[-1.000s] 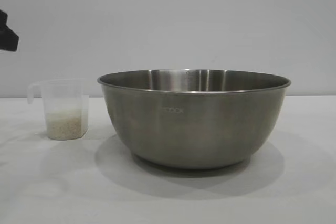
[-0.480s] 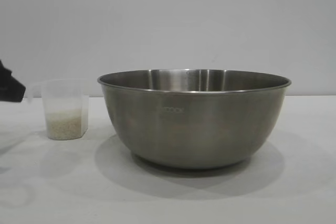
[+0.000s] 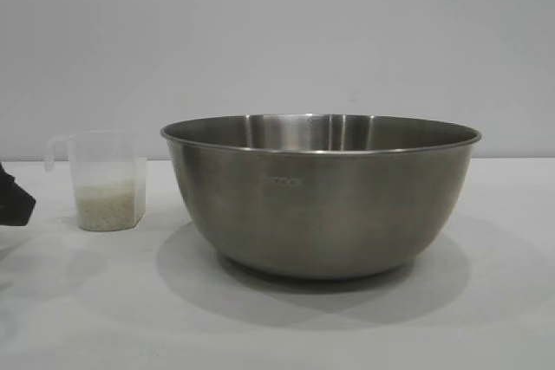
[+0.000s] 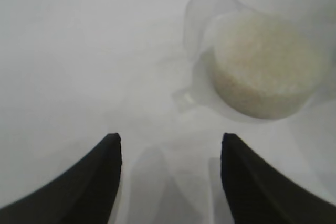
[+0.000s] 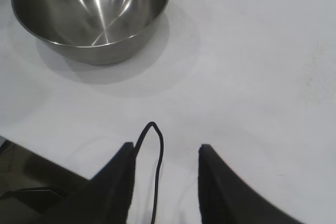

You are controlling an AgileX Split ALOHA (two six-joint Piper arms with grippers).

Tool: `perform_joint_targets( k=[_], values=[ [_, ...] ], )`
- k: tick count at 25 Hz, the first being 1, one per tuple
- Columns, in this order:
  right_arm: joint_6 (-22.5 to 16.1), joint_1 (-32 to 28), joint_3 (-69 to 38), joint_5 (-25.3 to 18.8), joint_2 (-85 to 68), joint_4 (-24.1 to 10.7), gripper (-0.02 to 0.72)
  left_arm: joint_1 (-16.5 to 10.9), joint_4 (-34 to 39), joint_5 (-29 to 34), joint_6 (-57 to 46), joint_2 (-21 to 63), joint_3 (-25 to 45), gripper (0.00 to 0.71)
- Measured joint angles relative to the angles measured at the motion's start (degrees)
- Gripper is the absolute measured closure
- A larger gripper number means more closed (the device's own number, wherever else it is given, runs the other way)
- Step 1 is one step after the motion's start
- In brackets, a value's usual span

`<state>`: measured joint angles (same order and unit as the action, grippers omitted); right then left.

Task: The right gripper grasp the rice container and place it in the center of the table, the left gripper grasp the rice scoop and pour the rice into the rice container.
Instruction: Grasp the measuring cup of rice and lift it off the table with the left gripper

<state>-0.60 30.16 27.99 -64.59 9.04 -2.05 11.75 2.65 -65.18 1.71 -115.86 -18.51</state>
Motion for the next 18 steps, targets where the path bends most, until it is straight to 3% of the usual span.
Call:
perform_joint_targets(
  k=[5,6,10,14,16,18],
  values=[
    [0.0,0.0,0.0,0.0,0.0,-0.1,0.476,0.0,0.0,0.0,0.0,-1.45,-2.5,0.346],
    [0.0,0.0,0.0,0.0,0.0,-0.1,0.476,0.0,0.0,-0.04,0.0,-1.68,-2.95,0.417],
    [0.0,0.0,0.0,0.0,0.0,-0.1,0.476,0.0,0.0,-0.13,0.0,-2.57,-4.49,0.553],
    [0.0,0.0,0.0,0.0,0.0,-0.1,0.476,0.0,0.0,-0.24,-0.03,-2.91,-6.05,0.537],
    [0.0,0.0,0.0,0.0,0.0,-0.1,0.476,0.0,0.0,-0.24,-0.03,-2.91,-6.71,0.45],
    [0.0,0.0,0.0,0.0,0.0,-0.1,0.476,0.0,0.0,-0.35,-0.03,-2.91,-7.4,0.465]
  ],
)
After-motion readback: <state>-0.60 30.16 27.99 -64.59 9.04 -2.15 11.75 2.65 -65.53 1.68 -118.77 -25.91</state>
